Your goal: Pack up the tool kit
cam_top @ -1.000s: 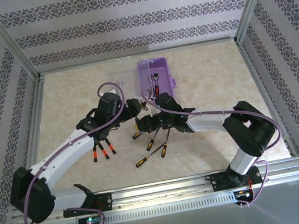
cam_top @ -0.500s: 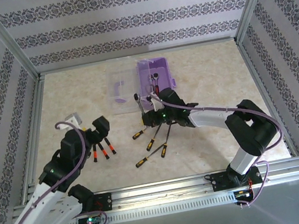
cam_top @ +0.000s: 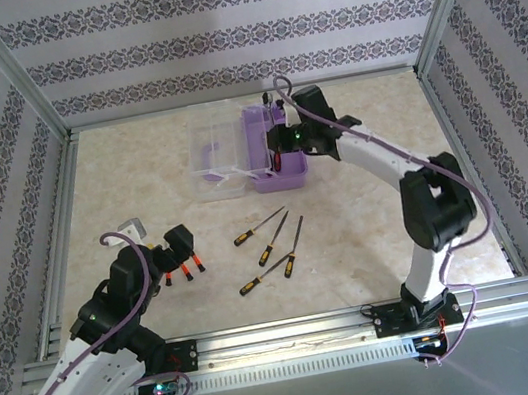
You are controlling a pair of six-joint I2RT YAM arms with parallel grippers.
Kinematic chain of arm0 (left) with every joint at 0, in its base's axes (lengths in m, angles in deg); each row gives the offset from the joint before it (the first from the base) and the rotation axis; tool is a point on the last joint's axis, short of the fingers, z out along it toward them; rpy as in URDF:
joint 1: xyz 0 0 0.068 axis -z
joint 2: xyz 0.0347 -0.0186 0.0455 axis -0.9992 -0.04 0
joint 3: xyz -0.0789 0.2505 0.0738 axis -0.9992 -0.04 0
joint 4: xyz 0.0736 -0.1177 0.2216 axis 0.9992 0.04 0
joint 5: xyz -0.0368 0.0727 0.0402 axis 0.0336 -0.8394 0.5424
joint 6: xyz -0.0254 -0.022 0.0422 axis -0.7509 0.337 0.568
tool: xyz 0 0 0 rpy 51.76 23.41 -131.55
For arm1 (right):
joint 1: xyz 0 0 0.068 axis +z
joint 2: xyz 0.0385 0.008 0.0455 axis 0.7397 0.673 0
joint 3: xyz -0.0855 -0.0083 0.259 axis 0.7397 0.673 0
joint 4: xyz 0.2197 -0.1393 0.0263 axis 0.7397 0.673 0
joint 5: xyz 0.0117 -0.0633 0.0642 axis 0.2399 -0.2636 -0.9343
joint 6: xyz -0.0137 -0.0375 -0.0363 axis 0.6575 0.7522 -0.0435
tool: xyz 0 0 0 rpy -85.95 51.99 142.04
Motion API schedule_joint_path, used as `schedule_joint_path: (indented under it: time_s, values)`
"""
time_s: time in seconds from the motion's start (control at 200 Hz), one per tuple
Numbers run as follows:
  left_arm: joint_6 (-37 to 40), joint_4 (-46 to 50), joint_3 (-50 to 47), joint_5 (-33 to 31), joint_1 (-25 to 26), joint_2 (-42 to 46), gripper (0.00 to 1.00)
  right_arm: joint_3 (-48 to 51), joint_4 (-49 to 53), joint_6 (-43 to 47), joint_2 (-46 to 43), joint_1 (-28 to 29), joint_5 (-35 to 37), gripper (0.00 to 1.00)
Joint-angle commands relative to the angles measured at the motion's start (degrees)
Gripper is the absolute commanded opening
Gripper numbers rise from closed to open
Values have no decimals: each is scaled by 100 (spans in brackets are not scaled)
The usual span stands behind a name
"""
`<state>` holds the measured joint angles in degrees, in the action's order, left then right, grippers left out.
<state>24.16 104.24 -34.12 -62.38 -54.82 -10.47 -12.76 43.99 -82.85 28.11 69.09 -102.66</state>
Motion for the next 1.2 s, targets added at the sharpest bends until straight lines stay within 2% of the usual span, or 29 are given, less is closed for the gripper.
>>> schedule_joint_path:
  time_s: [0.0,0.42,0.789,0.909,1.199]
  values:
    - [-62,-137,-151,192,-61,-71,99,-562,851,179,472,-19,368,10]
    - [-101,-192,-240,270,-63,-36,100,-1599,1654,-167,1668,-100,1163,9]
    - [-72,-193,-172,222,-62,-80,100,-2213,1941,-291,2362,-262,1029,11]
    - [-67,-161,-185,104,-63,35,100,-2272,1954,-326,2419,-284,1028,14]
    - [-11,-8,-109,-101,-63,181,100,-2214,1923,-461,2221,-336,951,32]
